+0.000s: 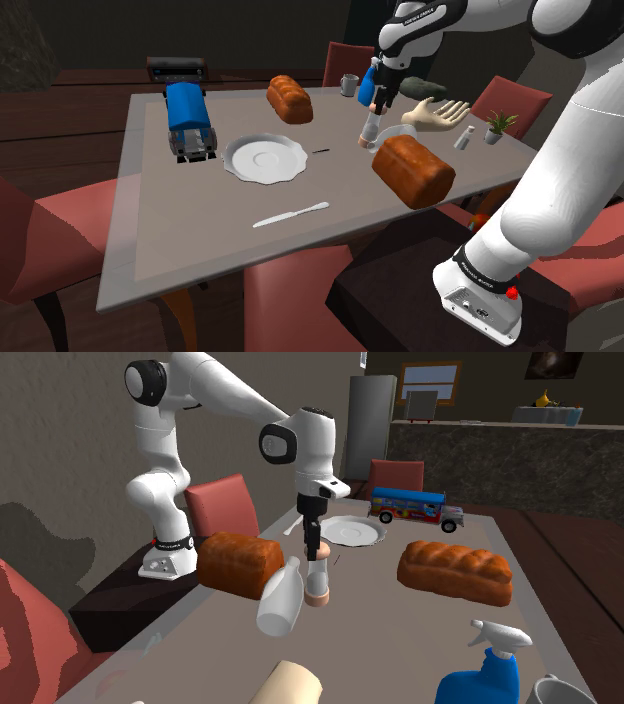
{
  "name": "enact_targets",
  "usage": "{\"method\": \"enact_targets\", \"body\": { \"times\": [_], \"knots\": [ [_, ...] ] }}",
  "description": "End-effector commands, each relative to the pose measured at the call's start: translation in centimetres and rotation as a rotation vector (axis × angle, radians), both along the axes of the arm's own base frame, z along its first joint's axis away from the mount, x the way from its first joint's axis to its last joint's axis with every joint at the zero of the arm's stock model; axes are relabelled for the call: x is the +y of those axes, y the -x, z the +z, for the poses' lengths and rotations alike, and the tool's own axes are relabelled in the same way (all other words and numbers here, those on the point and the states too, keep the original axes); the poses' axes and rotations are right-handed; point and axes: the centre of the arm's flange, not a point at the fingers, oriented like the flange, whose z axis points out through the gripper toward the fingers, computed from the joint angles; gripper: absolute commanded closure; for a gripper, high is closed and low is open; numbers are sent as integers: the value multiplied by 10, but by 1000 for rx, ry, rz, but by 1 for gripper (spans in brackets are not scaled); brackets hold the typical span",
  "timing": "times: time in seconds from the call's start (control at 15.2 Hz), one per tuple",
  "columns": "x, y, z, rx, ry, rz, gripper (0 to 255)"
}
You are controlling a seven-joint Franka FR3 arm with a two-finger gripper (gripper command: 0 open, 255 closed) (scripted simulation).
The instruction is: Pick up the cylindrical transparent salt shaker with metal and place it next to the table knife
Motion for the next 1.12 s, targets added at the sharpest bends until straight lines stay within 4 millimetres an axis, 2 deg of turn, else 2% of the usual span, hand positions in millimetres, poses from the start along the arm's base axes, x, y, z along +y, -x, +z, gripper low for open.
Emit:
{"method": "enact_targets", "body": {
  "times": [0.0, 0.07, 0.66, 1.06],
  "knots": [
    [0, 0, 0, 0, 0, 0, 0],
    [0, 0, 0, 0, 0, 0, 255],
    [0, 0, 0, 0, 0, 0, 255],
    [0, 0, 32, 0, 0, 0, 255]
  ]
}}
